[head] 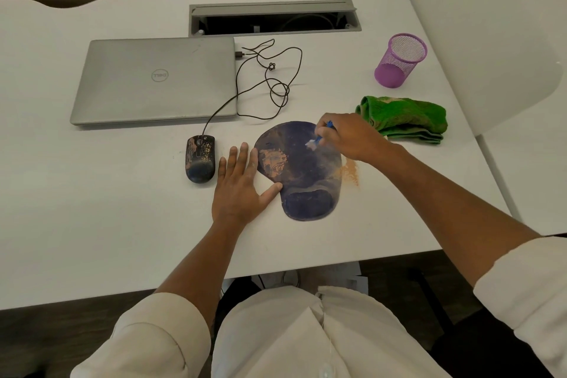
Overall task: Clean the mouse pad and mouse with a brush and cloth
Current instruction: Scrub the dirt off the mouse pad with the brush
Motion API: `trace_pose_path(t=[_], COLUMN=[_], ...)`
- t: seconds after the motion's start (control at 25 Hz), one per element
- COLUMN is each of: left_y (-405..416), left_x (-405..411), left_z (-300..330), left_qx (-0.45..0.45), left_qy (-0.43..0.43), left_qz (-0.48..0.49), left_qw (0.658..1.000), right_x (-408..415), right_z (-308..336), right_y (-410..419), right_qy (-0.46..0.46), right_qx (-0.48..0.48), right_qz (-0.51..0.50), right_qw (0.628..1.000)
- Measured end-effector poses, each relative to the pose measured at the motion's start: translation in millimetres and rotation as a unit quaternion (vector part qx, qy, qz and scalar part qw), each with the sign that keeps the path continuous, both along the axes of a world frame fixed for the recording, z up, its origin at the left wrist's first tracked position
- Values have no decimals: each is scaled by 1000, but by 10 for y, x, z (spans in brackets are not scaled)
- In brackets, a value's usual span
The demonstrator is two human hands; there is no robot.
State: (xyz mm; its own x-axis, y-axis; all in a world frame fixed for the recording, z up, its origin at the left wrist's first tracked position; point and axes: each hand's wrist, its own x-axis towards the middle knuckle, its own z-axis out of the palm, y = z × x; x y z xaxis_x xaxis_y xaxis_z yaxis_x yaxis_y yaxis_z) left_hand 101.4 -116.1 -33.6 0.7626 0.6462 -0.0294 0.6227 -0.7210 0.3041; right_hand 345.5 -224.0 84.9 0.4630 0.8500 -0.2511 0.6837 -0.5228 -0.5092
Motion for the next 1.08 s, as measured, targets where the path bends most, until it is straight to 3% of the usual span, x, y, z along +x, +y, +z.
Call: trace_pose_path(t=[0.08, 0.2, 0.4, 0.6, 0.72, 0.8, 0.96, 1.08], left_y=[-7, -6, -5, -11, -9, -12, -12, -22], left_x=[-3, -5, -2, -4, -2, -4, -7, -8], left_z=[6, 9, 13, 31, 36, 36, 41, 44], left_qx=[0, 0, -1, -6, -5, -2, 1, -3], left_qy=[-2, -1, 2, 1, 6, 9, 1, -2], left_qz=[0, 2, -1, 2, 2, 2, 0, 1], left_qw=[1000, 1000, 1000, 1000, 1000, 1000, 1000, 1000], right_x=[-86, -69, -128, -74, -48, -121, -109, -37], right_z=[-49, -50, -20, -67, -13, -58, -192, -174], right_y=[-3, -62, -78, -218, -298, -403, -631, -694], right_qy=[-7, -97, -3, -71, 25, 81, -43, -33], right_qx=[-37, -129, -21, -103, -8, 0, -53, 30], right_qz=[12, 34, 4, 31, -7, -10, -52, -114], right_qw=[999, 986, 1000, 992, 1000, 997, 996, 992])
